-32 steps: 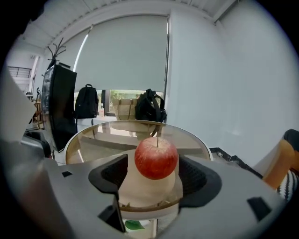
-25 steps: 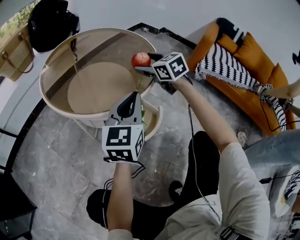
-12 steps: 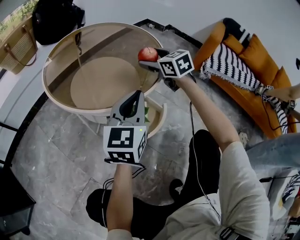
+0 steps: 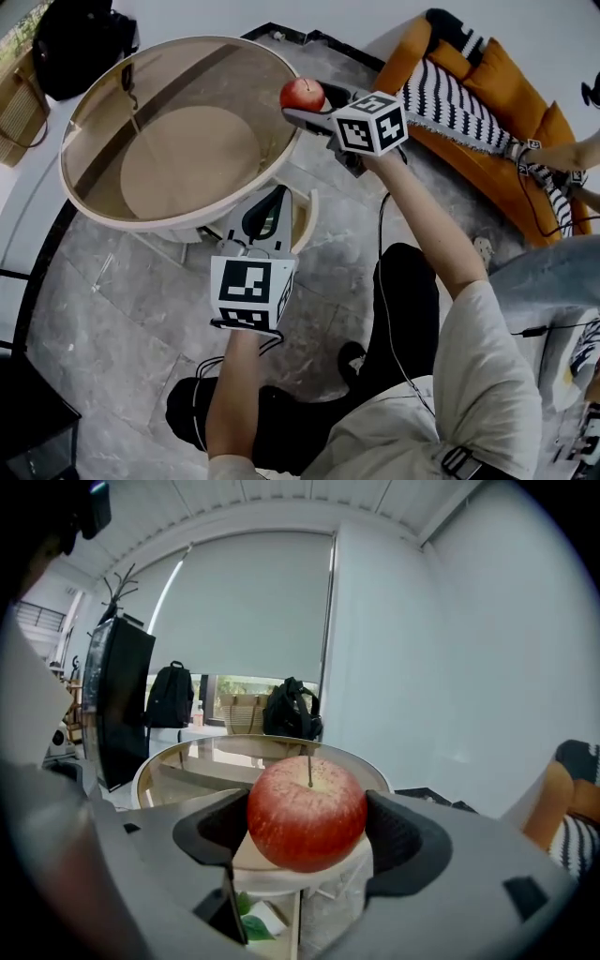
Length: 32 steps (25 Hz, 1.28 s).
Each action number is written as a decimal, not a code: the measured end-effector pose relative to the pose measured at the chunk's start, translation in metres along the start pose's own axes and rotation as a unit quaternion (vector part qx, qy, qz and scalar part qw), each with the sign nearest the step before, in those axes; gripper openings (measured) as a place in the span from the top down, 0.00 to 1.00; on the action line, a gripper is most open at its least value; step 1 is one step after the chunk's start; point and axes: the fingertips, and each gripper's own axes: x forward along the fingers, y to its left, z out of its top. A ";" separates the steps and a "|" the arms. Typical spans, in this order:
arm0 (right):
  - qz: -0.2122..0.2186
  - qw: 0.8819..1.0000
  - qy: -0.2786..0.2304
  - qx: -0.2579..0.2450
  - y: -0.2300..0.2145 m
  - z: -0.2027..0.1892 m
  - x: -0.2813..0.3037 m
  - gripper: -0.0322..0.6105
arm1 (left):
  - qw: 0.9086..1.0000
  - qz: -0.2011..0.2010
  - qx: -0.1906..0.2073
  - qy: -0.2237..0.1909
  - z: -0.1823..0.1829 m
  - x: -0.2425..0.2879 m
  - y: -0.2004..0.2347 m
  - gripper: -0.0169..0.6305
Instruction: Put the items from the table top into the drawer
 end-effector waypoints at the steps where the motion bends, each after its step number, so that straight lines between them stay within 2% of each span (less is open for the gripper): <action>1: -0.008 1.000 -0.002 0.010 -0.009 -0.006 -0.010 0.38 | 1.000 -0.006 0.003 0.002 -0.002 0.001 -0.005 0.94; 9: -0.083 0.992 0.007 0.095 -0.061 -0.067 -0.045 0.38 | 0.999 -0.040 0.010 0.014 -0.029 0.014 -0.031 0.94; 14: -0.085 0.986 0.039 0.136 -0.055 -0.125 -0.030 0.38 | 0.999 -0.039 0.004 0.020 -0.046 0.013 -0.024 0.94; 17: -0.063 0.985 0.067 0.145 -0.029 -0.159 -0.012 0.38 | 0.999 -0.034 -0.008 0.025 -0.067 -0.002 -0.012 0.94; 23: 0.008 0.979 0.139 0.147 0.043 -0.232 0.023 0.38 | 0.997 -0.003 -0.023 0.074 -0.108 -0.028 0.010 0.94; 27: 0.074 0.968 0.195 0.142 0.100 -0.279 0.048 0.38 | 0.997 0.011 -0.031 0.076 -0.110 -0.043 0.014 0.94; 32: 0.139 0.944 0.285 0.087 0.145 -0.321 0.050 0.38 | 0.997 0.015 -0.030 0.067 -0.105 -0.046 0.016 0.94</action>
